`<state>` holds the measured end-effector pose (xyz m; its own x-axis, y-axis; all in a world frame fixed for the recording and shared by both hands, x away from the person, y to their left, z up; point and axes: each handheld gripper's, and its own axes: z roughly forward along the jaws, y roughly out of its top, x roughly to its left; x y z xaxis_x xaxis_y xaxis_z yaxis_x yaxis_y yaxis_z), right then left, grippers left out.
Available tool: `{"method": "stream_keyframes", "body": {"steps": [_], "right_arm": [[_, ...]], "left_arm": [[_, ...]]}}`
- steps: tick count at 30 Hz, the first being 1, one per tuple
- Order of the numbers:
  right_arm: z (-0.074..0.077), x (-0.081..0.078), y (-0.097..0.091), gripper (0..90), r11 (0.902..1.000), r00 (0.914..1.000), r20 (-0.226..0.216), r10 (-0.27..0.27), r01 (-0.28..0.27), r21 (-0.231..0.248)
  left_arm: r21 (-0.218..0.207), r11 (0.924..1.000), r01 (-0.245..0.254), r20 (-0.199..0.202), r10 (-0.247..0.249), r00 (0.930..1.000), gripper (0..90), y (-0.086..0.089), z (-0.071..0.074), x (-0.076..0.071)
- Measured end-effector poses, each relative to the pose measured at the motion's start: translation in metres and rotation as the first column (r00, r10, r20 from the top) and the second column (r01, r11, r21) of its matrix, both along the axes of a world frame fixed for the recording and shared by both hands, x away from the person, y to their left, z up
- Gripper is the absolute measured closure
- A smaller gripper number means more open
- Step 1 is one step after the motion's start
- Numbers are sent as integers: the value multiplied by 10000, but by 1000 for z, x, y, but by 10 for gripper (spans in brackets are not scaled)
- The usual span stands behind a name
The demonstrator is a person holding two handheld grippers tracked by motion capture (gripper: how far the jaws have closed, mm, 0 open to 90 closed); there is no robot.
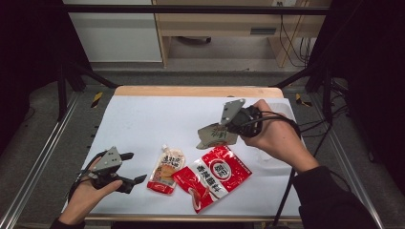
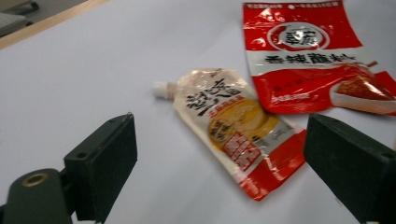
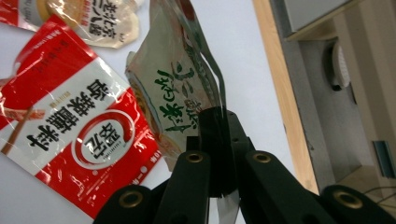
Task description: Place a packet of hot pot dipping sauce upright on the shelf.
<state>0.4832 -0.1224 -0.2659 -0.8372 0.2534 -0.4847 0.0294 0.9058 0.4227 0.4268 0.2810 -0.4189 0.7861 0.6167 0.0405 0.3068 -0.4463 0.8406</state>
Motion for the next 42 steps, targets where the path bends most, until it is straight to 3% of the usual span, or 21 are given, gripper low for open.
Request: {"method": "stream_keyframes", "body": {"steps": [2, 3, 8, 11, 16, 26, 42], "right_arm": [[3, -1, -9, 900, 9998, 9998, 125, -174, 174, 54], [5, -2, -13, 900, 9997, 9995, 172, -261, 261, 34], [13, -6, -35, 900, 9973, 9960, 507, -730, 727, 83], [16, -7, -41, 900, 9961, 9947, 538, -880, 872, 162], [21, -12, -57, 900, 9911, 9883, 790, -1307, 1282, 359], [19, -20, -86, 900, 9844, 9805, 882, -1757, 1741, 257], [12, -27, -128, 900, 9663, 9625, 926, -2550, 2501, 618]], "left_arm": [[-414, 9989, -237, 251, 248, 9994, 95, 11, -6, 1], [-426, 9982, -424, 341, 438, 9985, 83, 16, -9, 2], [-218, 9887, -1480, 185, 1484, 9888, 75, 38, -21, 6], [205, 9836, -1793, 68, 1792, 9838, 78, 43, -27, 11], [673, 9800, -1875, 8, 1879, 9822, 80, 45, -32, 16], [749, 9764, -2028, -11, 2035, 9791, 80, 47, -34, 16], [854, 9745, -2077, -90, 2092, 9778, 79, 48, -36, 16]]}}
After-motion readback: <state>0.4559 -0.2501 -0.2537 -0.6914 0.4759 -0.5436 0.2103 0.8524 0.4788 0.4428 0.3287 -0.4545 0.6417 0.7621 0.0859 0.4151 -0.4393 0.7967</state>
